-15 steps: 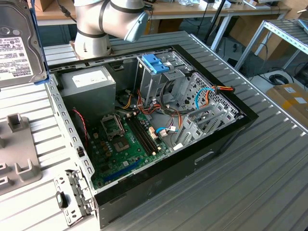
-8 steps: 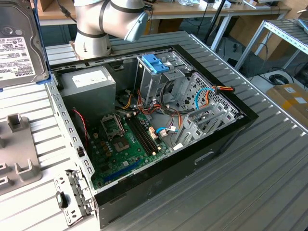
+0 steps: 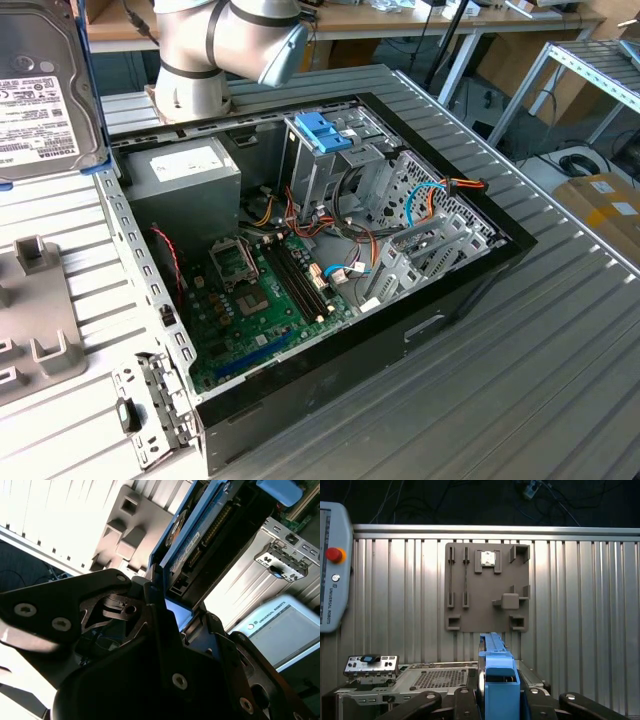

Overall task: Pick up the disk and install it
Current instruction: 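Pick up the disk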

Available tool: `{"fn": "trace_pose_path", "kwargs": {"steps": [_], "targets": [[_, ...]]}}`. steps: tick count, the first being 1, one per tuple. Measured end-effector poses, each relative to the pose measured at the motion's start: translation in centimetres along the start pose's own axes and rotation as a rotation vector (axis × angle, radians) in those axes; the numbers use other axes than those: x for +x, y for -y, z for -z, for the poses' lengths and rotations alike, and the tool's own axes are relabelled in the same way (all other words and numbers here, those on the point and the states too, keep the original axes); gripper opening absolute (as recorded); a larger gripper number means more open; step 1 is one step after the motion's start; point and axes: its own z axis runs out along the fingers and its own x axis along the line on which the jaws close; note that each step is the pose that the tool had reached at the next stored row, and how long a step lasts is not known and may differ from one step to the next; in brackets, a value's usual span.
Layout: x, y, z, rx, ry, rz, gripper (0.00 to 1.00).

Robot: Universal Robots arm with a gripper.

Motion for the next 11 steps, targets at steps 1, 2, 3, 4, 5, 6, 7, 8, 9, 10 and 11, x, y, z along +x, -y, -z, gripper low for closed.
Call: {"fn": "trace_pose_path", "kwargs": {"steps": [1, 2, 3, 4, 5, 6, 7, 8, 9, 10, 11], "targets": [[0.00, 0.05, 0.00, 0.0000, 0.0000, 0.000, 0.37], [0.00, 0.09, 0.01, -0.0001, 0.0000, 0.000, 0.37], [0.00, 0.15, 0.00, -0.0001, 0.0000, 0.000, 0.37], [0.00, 0.25, 0.00, 0.0000, 0.0000, 0.000, 0.37], [0.00, 0.31, 0.01, 0.0000, 0.0000, 0.000, 0.37], [-0.01, 0.35, 0.01, -0.0001, 0.0000, 0.000, 0.37], [-0.01, 0.40, 0.01, 0.0000, 0.0000, 0.000, 0.37], [-0.01, 0.44, 0.01, -0.0001, 0.0000, 0.000, 0.37], [-0.01, 0.50, 0.01, -0.0001, 0.0000, 0.000, 0.37], [-0.01, 0.54, 0.01, -0.0001, -0.0001, 0.000, 0.37], [-0.01, 0.59, 0.01, 0.0000, 0.0000, 0.000, 0.37]]}}
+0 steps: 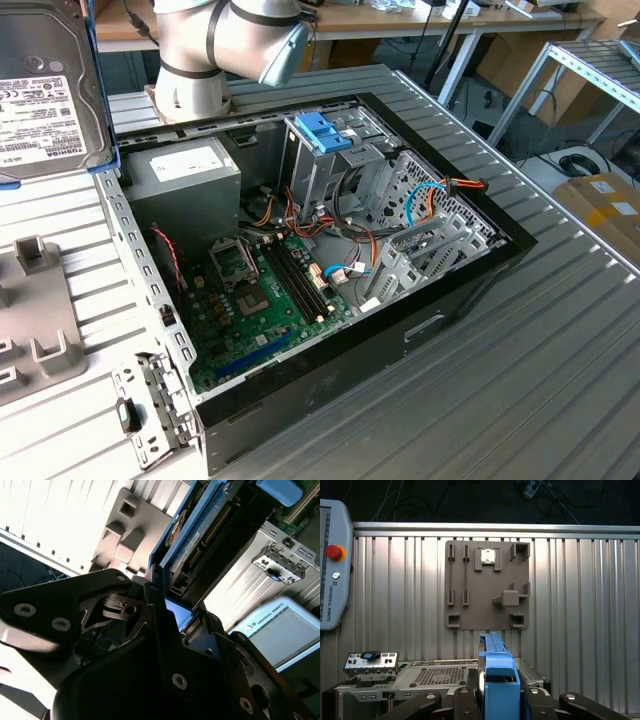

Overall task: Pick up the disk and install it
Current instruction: 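Pick up the disk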

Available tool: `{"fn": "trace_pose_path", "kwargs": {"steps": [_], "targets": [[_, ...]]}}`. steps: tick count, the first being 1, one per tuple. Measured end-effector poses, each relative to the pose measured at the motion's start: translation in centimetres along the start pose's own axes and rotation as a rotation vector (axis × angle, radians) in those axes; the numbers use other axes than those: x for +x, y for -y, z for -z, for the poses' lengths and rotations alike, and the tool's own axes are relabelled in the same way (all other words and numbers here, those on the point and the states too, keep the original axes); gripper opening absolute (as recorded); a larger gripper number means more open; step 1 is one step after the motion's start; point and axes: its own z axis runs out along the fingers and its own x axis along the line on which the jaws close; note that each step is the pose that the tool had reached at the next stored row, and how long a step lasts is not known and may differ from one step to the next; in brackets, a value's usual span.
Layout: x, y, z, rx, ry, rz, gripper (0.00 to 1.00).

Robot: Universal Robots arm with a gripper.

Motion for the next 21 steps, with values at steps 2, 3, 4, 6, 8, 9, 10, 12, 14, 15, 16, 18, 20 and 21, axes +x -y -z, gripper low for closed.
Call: {"fn": "trace_pose_path", "kwargs": {"steps": [2, 3, 4, 6, 8, 9, 10, 12, 14, 15, 16, 18, 20, 21], "targets": [[0.00, 0.09, 0.00, 0.0000, 0.0000, 0.000, 0.37], [0.00, 0.14, 0.00, 0.0000, 0.0000, 0.000, 0.37], [0.00, 0.22, 0.00, 0.0001, 0.0001, 0.000, 0.37], [0.00, 0.35, 0.00, 0.0000, 0.0000, 0.000, 0.37], [-0.01, 0.45, 0.00, 0.0000, 0.0000, 0.000, 0.37], [-0.01, 0.56, 0.00, 0.0001, 0.0000, 0.000, 0.37], [-0.01, 0.60, 0.00, 0.0000, 0.0000, 0.000, 0.37], [-0.01, 0.71, 0.00, 0.0000, 0.0001, 0.000, 0.37], [-0.01, 0.84, 0.01, 0.0000, 0.0000, 0.000, 0.37], [-0.01, 0.89, 0.01, 0.0000, 0.0000, 0.000, 0.37], [-0.01, 0.93, 0.01, 0.0000, 0.0000, 0.000, 0.37], [-0.01, 1.03, 0.01, 0.0000, 0.0000, 0.000, 0.37], [-0.01, 1.09, 0.00, 0.0001, 0.0000, 0.000, 0.37], [-0.01, 1.11, 0.01, 0.0000, 0.0000, 0.000, 0.37]]}}
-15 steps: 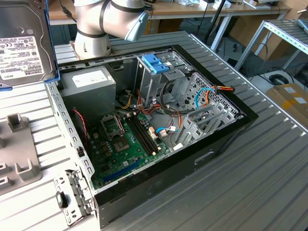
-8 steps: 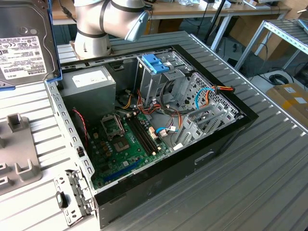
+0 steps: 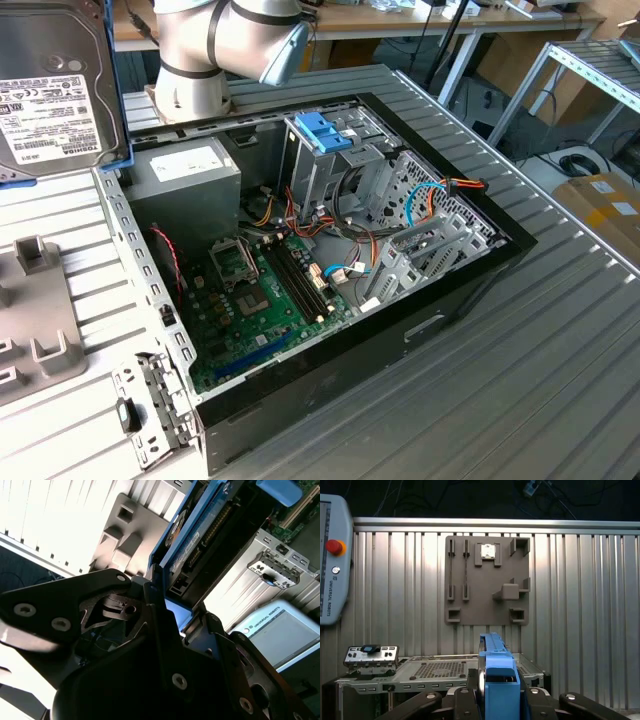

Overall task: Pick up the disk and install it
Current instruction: 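Pick up the disk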

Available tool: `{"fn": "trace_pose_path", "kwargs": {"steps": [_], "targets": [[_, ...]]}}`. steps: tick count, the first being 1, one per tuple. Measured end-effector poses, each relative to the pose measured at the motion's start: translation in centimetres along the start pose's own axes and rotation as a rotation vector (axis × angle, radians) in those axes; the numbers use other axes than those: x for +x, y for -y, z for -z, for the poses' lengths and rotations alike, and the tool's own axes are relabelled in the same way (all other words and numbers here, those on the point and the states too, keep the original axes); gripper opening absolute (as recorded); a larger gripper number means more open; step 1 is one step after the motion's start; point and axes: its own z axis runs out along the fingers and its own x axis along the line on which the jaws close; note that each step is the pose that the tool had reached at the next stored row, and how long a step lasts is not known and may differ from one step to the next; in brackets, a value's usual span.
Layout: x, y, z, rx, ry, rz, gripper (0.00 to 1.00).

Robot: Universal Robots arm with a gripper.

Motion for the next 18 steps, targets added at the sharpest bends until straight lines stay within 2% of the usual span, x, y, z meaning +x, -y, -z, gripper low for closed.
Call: {"fn": "trace_pose_path", "kwargs": {"steps": [18], "targets": [[-0.01, 0.61, 0.00, -0.0001, -0.0001, 0.000, 0.37]]}}
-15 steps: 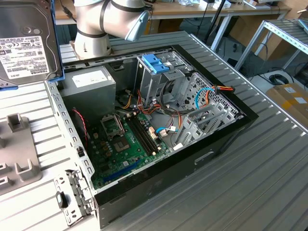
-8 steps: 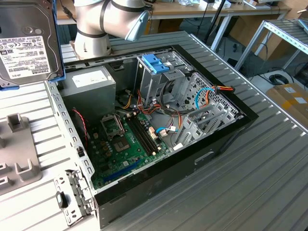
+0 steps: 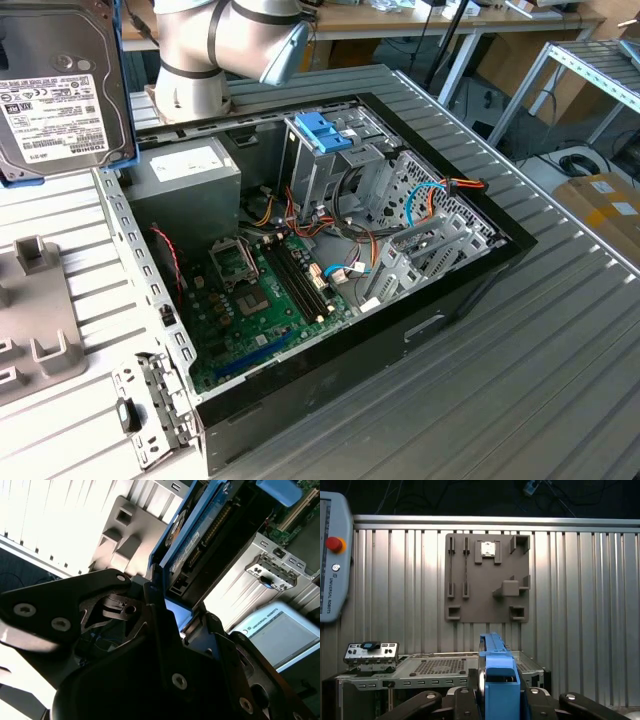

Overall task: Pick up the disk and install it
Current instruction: 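Pick up the disk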

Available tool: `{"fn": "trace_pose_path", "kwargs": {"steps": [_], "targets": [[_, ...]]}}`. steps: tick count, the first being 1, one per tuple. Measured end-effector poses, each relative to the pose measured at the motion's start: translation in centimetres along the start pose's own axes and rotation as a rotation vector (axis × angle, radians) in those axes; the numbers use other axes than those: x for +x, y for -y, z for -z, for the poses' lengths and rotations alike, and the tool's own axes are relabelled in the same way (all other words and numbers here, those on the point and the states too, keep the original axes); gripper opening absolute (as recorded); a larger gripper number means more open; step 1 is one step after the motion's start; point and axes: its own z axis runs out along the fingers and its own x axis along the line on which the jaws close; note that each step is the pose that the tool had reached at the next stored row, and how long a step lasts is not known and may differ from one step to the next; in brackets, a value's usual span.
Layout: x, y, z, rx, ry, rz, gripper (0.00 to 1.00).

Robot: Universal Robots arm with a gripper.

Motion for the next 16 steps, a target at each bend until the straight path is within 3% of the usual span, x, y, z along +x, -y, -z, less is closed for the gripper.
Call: {"fn": "trace_pose_path", "kwargs": {"steps": [16], "targets": [[-0.01, 0.82, 0.00, 0.0001, 0.0001, 0.000, 0.37]]}}
